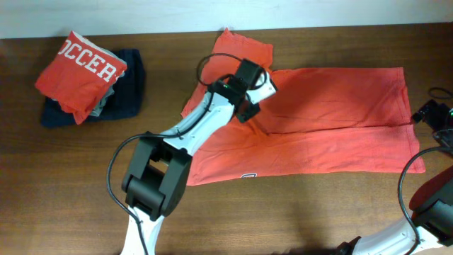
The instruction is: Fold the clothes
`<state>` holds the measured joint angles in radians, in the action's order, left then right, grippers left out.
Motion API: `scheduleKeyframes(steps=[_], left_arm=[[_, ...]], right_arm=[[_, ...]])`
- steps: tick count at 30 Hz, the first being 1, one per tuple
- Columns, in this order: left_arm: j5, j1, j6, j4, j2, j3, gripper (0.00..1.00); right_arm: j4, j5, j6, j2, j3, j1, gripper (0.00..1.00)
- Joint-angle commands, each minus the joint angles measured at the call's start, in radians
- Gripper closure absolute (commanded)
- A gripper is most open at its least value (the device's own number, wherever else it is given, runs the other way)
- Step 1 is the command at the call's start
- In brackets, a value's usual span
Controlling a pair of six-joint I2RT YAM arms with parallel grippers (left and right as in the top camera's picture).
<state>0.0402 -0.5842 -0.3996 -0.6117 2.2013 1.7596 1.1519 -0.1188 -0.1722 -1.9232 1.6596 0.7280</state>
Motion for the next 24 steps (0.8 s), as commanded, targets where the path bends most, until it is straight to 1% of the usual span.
scheduleKeyframes(steps=[1, 3, 5, 8, 10, 12, 16, 18, 19, 20, 22, 24], left_arm=[[0.007, 0.093, 0.370, -0.065, 0.005, 0.074, 0.73], [-0.025, 0.156, 0.444, -0.113, 0.003, 0.111, 0.69], [-0.106, 0.223, 0.502, -0.158, 0.003, 0.150, 0.62], [-0.204, 0.315, 0.570, -0.224, 0.003, 0.195, 0.55], [-0.236, 0.396, 0.628, -0.259, 0.003, 0.215, 0.53], [-0.236, 0.449, 0.672, -0.264, 0.003, 0.215, 0.53], [-0.236, 0.508, 0.693, -0.265, 0.003, 0.215, 0.53], [-0.236, 0.515, 0.695, -0.261, 0.003, 0.215, 0.45], [-0.235, 0.515, 0.695, -0.261, 0.003, 0.215, 0.38], [-0.235, 0.515, 0.695, -0.261, 0.003, 0.215, 0.24], [-0.235, 0.515, 0.695, -0.261, 0.003, 0.215, 0.01], [-0.235, 0.515, 0.695, -0.261, 0.003, 0.215, 0.01]], right_arm=[[0.000, -0.005, 0.007, 0.004, 0.014, 0.005, 0.01], [0.000, -0.005, 0.007, 0.004, 0.014, 0.005, 0.02], [0.000, -0.005, 0.007, 0.004, 0.014, 0.005, 0.02], [0.000, -0.005, 0.007, 0.004, 0.014, 0.005, 0.01], [0.000, -0.005, 0.007, 0.004, 0.014, 0.005, 0.01], [0.000, -0.005, 0.007, 0.004, 0.014, 0.005, 0.01], [0.000, -0.005, 0.007, 0.004, 0.014, 0.005, 0.01], [-0.002, -0.006, 0.007, 0.004, 0.014, 0.005, 0.01], [-0.008, -0.005, 0.007, 0.004, 0.014, 0.005, 0.01], [-0.023, -0.005, 0.007, 0.004, 0.014, 0.005, 0.01], [-0.058, -0.005, 0.008, 0.004, 0.014, 0.005, 0.01], [-0.167, -0.006, 0.007, 0.004, 0.014, 0.005, 0.01]])
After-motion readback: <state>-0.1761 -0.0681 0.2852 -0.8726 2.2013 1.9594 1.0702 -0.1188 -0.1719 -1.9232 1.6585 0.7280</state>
